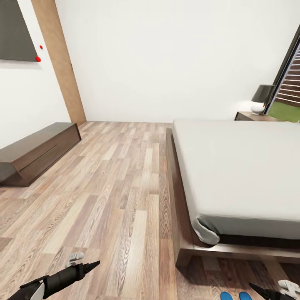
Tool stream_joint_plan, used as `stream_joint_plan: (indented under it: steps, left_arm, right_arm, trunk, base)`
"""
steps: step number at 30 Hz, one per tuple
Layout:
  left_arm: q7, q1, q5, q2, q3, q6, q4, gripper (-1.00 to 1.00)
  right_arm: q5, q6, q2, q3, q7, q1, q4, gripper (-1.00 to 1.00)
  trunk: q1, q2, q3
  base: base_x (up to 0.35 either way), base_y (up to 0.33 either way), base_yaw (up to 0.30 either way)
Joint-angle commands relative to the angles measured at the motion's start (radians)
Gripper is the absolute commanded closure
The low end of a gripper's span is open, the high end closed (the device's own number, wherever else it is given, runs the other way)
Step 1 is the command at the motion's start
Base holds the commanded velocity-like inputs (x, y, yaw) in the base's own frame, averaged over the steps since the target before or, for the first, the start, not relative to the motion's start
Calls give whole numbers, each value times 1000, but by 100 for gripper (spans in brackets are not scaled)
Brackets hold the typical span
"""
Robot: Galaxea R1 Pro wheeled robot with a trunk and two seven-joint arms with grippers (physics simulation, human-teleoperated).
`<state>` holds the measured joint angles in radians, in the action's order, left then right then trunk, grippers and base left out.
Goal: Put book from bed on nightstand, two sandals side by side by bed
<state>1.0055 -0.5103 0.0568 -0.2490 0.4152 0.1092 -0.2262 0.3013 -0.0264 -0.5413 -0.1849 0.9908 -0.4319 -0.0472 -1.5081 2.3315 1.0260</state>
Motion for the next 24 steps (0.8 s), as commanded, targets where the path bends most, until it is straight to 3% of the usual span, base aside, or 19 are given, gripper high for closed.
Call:
stream_joint_plan:
  steps: [1,24]
  left_arm:
    - [5,0,6,0,8,10,-1,-100]
    - [5,0,6,0,8,10,-1,-100]
  right_arm:
    - [-5,-3,0,-5,3,-1,1,-100]
    - [-5,-3,0,-5,3,-1,1,-100]
  trunk:
    - [4,-7,-2]
    - [92,-168,-74]
  base:
    - [0,0,0]
    - [0,0,0]
